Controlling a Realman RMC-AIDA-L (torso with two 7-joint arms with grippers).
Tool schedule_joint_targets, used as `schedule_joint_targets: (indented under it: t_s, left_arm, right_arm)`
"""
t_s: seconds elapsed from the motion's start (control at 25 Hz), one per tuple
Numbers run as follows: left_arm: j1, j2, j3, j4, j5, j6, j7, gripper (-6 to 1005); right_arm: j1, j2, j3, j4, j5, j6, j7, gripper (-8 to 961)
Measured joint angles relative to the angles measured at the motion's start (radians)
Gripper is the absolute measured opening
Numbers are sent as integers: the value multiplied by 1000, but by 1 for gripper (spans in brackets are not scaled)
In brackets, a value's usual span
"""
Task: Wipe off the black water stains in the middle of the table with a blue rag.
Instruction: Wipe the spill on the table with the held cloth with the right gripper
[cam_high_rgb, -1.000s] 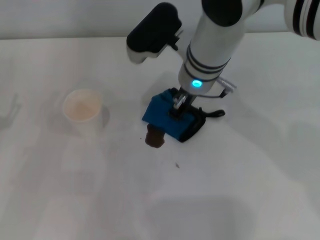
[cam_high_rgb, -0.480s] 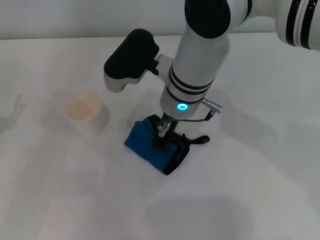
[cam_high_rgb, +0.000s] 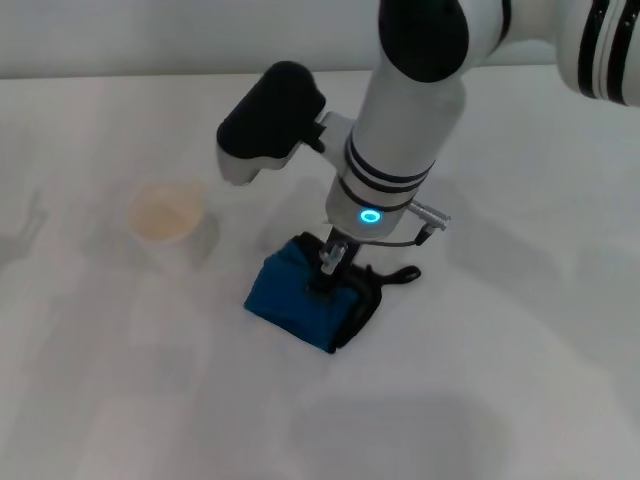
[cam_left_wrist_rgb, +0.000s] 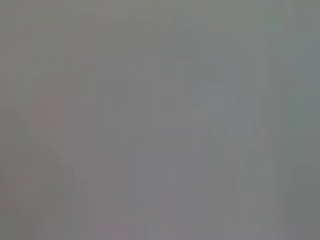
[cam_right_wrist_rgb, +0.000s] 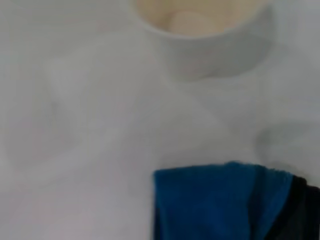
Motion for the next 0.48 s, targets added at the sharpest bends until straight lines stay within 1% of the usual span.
schedule_joint_targets:
  t_s: [0.32, 0.48]
  left_arm:
    - [1, 0, 0, 0, 0, 2, 1, 888]
    - [1, 0, 0, 0, 0, 2, 1, 887]
  right_arm:
    - [7, 0, 9, 105, -19, -104, 2, 61]
    - [24, 0, 24, 148, -39, -142, 10, 61]
